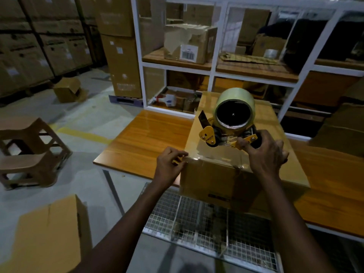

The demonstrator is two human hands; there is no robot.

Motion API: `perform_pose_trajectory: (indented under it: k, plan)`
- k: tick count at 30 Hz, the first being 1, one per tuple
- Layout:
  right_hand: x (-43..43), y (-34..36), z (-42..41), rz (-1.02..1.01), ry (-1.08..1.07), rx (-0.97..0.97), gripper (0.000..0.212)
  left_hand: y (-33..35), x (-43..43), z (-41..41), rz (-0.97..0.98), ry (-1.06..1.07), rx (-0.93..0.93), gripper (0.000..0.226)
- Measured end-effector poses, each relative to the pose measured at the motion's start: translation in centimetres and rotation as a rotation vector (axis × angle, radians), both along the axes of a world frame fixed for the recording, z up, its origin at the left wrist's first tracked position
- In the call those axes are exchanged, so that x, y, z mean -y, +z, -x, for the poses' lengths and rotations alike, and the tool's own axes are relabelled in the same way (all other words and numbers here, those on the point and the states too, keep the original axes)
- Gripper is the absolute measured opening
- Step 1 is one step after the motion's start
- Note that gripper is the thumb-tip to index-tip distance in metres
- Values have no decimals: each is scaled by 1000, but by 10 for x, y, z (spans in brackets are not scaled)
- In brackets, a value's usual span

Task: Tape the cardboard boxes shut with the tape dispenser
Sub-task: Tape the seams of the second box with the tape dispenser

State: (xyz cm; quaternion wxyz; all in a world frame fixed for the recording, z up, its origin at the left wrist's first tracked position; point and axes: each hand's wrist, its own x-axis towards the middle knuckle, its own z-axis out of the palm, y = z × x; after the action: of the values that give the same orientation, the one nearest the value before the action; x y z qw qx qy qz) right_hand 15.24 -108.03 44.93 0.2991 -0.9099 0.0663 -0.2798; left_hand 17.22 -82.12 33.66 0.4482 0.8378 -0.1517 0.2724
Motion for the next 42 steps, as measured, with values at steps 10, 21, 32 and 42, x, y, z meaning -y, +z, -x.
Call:
perform_pose_trajectory:
  k: [10,21,32,42]
  plan:
    - [1,-2,9,-22,-97,-1,59,12,-17,-24,-583,-235,467,12]
    - [19,-1,22,-11,-205,-14,64,43,-22,-42,-992,-445,544,34]
    - [67,-1,35,-87,-330,7,58,30,41,-70,-1373,-441,535,82]
    - [103,0,62,-133,-430,43,67,42,92,-56,-1402,-579,721,77]
